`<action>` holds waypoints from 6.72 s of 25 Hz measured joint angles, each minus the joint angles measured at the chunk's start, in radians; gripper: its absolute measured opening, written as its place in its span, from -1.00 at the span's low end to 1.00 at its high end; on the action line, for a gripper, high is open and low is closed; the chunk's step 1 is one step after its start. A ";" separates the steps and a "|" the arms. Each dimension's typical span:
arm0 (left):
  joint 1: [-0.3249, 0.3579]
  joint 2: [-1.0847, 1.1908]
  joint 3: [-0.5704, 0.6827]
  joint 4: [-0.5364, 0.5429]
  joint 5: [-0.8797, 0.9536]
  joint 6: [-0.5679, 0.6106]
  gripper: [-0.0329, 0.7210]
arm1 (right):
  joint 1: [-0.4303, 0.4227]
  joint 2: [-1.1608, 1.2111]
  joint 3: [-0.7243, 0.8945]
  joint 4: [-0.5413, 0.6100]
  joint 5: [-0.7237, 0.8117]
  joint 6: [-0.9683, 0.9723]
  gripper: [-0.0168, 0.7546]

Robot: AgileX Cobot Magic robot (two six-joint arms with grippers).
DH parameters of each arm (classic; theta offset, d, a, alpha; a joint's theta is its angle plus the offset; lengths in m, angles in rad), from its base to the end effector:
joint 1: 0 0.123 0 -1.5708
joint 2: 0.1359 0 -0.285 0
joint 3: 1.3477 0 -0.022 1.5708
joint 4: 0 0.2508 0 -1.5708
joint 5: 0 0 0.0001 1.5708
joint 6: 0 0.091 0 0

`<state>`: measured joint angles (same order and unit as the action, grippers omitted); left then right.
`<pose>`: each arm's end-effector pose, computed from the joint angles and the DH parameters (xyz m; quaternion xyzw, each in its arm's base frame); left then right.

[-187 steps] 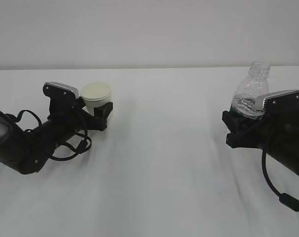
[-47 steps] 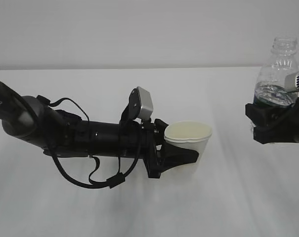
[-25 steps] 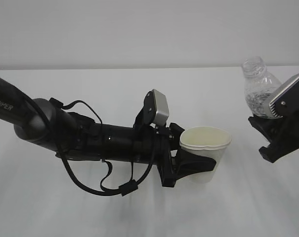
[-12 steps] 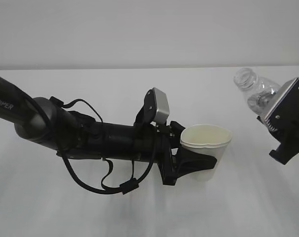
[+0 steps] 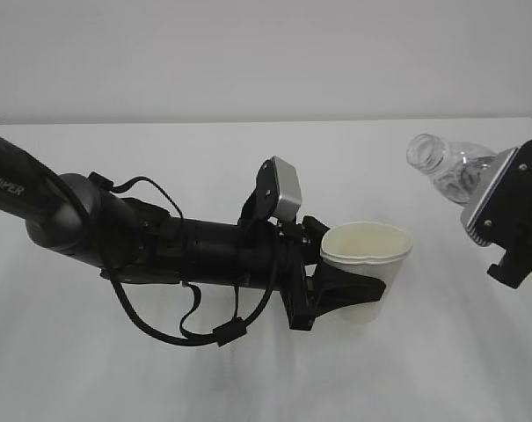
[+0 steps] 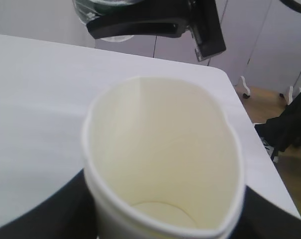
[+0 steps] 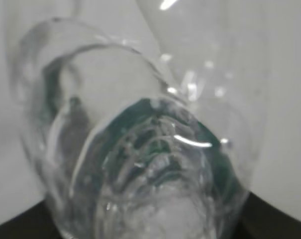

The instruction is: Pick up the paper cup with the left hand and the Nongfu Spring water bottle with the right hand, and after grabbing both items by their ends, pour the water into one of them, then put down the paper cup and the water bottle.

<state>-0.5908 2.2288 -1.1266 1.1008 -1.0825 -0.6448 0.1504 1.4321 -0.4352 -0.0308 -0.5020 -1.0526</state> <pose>0.2987 -0.2866 0.1042 0.4891 0.5954 -0.4717 0.4287 0.2510 0.0394 0.1874 -0.4855 0.6802 -0.2406 0.4938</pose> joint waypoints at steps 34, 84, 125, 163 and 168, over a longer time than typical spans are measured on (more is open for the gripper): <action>-0.008 0.000 0.000 -0.001 0.005 0.000 0.21 | 0.000 0.021 0.000 0.031 -0.064 -0.315 0.09; -0.037 0.000 0.000 -0.038 0.005 0.000 0.21 | 0.000 0.021 0.000 0.031 -0.076 -0.532 0.09; -0.037 0.000 0.000 -0.053 0.023 0.000 0.21 | 0.000 0.021 0.000 0.031 -0.097 -0.570 0.09; -0.037 0.000 0.000 -0.053 0.023 0.000 0.21 | 0.000 0.021 0.000 0.031 -0.099 -0.588 0.09; -0.037 0.000 0.000 -0.053 0.023 0.000 0.21 | 0.000 0.021 0.000 0.031 -0.101 -0.588 0.09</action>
<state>-0.6281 2.2288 -1.1266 1.0480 -1.0593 -0.6448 0.1504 1.4527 -0.4352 0.0000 -0.6026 -1.6410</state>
